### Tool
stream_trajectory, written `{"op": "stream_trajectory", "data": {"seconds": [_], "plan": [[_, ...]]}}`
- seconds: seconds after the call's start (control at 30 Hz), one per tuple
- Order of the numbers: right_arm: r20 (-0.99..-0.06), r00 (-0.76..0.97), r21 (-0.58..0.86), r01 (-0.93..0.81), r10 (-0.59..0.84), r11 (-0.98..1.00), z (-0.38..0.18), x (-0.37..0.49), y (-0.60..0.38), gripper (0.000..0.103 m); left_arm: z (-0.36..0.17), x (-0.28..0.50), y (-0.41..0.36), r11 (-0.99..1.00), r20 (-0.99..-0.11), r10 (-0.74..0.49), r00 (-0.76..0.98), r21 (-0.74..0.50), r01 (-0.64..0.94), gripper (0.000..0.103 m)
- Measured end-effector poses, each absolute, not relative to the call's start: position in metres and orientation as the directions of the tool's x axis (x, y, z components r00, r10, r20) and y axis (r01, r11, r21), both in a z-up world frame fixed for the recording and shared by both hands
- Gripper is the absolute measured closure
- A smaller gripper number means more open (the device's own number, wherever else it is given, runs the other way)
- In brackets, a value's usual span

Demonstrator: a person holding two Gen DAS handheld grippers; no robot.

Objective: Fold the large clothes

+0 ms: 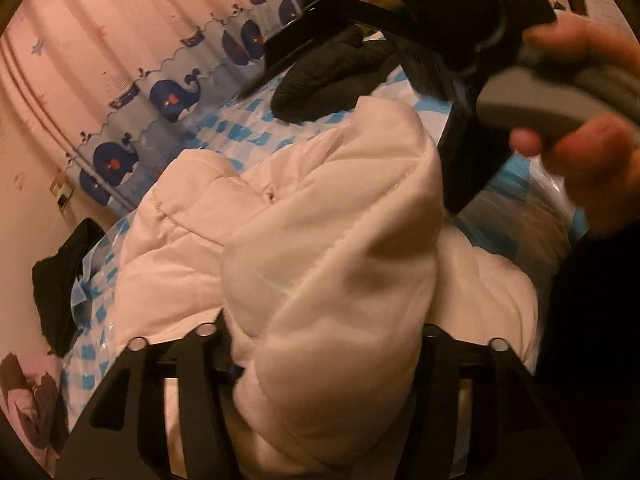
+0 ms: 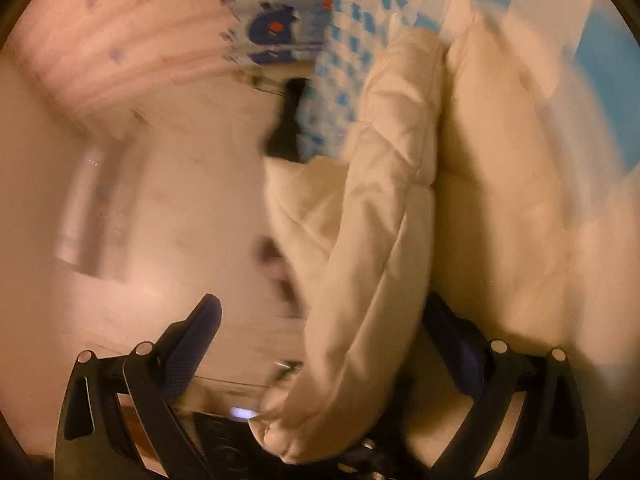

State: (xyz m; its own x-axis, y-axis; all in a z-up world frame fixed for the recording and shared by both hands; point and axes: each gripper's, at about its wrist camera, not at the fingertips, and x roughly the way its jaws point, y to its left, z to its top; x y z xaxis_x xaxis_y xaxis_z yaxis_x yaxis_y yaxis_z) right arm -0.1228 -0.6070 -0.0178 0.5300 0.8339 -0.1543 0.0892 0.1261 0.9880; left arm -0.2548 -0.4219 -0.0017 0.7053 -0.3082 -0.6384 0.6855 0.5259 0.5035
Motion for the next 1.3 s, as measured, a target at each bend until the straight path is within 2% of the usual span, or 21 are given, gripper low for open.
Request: {"op": "stream_trajectory", "data": {"seconds": [0.07, 0.1, 0.13, 0.17, 0.23, 0.33, 0.43, 0.47, 0.5, 0.63, 0.7, 0.77, 0.8, 0.9, 0.97, 1.0, 1.03, 1.1, 1.17, 1.23, 1.3], "plan": [[-0.322, 0.53, 0.944, 0.12, 0.785, 0.306, -0.002, -0.127, -0.619, 0.007, -0.009, -0.254, -0.43, 0.512, -0.632, -0.3, 0.714, 0.525, 0.68, 0.044], [-0.426, 0.553, 0.895, 0.141, 0.716, 0.424, 0.011, -0.129, -0.628, 0.007, -0.012, -0.255, -0.435, 0.508, -0.626, -0.298, 0.721, 0.535, 0.675, 0.042], [-0.485, 0.578, 0.854, 0.151, 0.656, 0.498, 0.023, -0.13, -0.632, 0.007, -0.014, -0.255, -0.437, 0.508, -0.623, -0.296, 0.723, 0.538, 0.672, 0.041], [-0.518, 0.612, 0.815, 0.14, 0.598, 0.563, 0.04, -0.13, -0.635, 0.007, -0.016, -0.256, -0.439, 0.507, -0.617, -0.293, 0.73, 0.547, 0.666, 0.04], [-0.51, 0.612, 0.789, 0.051, 0.605, 0.613, 0.066, -0.119, -0.623, 0.007, -0.021, -0.26, -0.442, 0.501, -0.601, -0.286, 0.747, 0.57, 0.651, 0.039], [-0.644, 0.562, 0.595, -0.059, 0.52, 0.801, 0.097, -0.088, -0.577, 0.007, -0.021, -0.263, -0.442, 0.506, -0.59, -0.276, 0.759, 0.582, 0.636, 0.036], [-0.768, 0.46, 0.428, -0.149, 0.446, 0.891, 0.083, -0.062, -0.529, 0.007, -0.015, -0.265, -0.439, 0.501, -0.603, -0.269, 0.751, 0.578, 0.644, 0.031], [-0.822, 0.419, 0.359, -0.147, 0.387, 0.922, 0.07, -0.054, -0.518, 0.007, -0.009, -0.267, -0.434, 0.498, -0.625, -0.279, 0.729, 0.555, 0.667, 0.031], [-0.834, 0.408, 0.339, -0.149, 0.371, 0.929, 0.06, -0.055, -0.516, 0.007, -0.001, -0.27, -0.428, 0.496, -0.653, -0.305, 0.694, 0.513, 0.701, 0.031], [-0.806, 0.439, 0.391, -0.11, 0.398, 0.914, 0.031, -0.084, -0.539, 0.007, 0.046, -0.285, -0.382, 0.533, -0.702, -0.468, 0.537, 0.261, 0.805, 0.029], [-0.793, 0.453, 0.411, -0.097, 0.408, 0.906, 0.015, -0.096, -0.545, 0.007, 0.076, -0.277, -0.349, 0.575, -0.669, -0.559, 0.49, 0.113, 0.81, 0.024], [-0.784, 0.473, 0.409, -0.093, 0.401, 0.908, 0.003, -0.109, -0.547, 0.007, 0.096, -0.247, -0.323, 0.674, -0.616, -0.557, 0.557, 0.056, 0.736, 0.019], [-0.781, 0.479, 0.413, -0.087, 0.402, 0.906, 0.0, -0.11, -0.546, 0.007, 0.099, -0.233, -0.316, 0.707, -0.602, -0.551, 0.578, 0.031, 0.707, 0.018], [-0.768, 0.493, 0.43, -0.076, 0.409, 0.899, -0.007, -0.113, -0.549, 0.007, 0.085, -0.169, -0.301, 0.766, -0.597, -0.576, 0.559, -0.153, 0.625, 0.018], [-0.761, 0.497, 0.443, -0.072, 0.417, 0.893, -0.011, -0.114, -0.553, 0.007, 0.045, -0.136, -0.314, 0.76, -0.667, -0.581, 0.467, -0.238, 0.605, 0.018], [-0.769, 0.491, 0.437, -0.062, 0.409, 0.897, -0.014, -0.115, -0.556, 0.007, 0.031, -0.131, -0.319, 0.767, -0.682, -0.563, 0.467, -0.221, 0.602, 0.017], [-0.776, 0.477, 0.442, -0.054, 0.412, 0.895, -0.016, -0.116, -0.559, 0.007, 0.012, -0.137, -0.332, 0.773, -0.697, -0.519, 0.495, -0.135, 0.62, 0.015], [-0.774, 0.426, 0.505, -0.028, 0.467, 0.862, -0.017, -0.116, -0.573, 0.007, 0.005, -0.148, -0.34, 0.767, -0.69, -0.488, 0.535, -0.047, 0.64, 0.014], [-0.763, 0.42, 0.554, 0.034, 0.491, 0.832, -0.005, -0.117, -0.594, 0.007, 0.006, -0.154, -0.344, 0.755, -0.677, -0.494, 0.546, -0.022, 0.655, 0.014], [-0.682, 0.496, 0.626, 0.017, 0.538, 0.779, 0.027, -0.113, -0.604, 0.007, 0.007, -0.15, -0.347, 0.751, -0.678, -0.489, 0.548, -0.009, 0.66, 0.014], [-0.536, 0.524, 0.736, -0.093, 0.661, 0.671, 0.062, -0.098, -0.593, 0.007, 0.009, -0.153, -0.355, 0.751, -0.678, -0.47, 0.565, 0.029, 0.66, 0.014]]}}
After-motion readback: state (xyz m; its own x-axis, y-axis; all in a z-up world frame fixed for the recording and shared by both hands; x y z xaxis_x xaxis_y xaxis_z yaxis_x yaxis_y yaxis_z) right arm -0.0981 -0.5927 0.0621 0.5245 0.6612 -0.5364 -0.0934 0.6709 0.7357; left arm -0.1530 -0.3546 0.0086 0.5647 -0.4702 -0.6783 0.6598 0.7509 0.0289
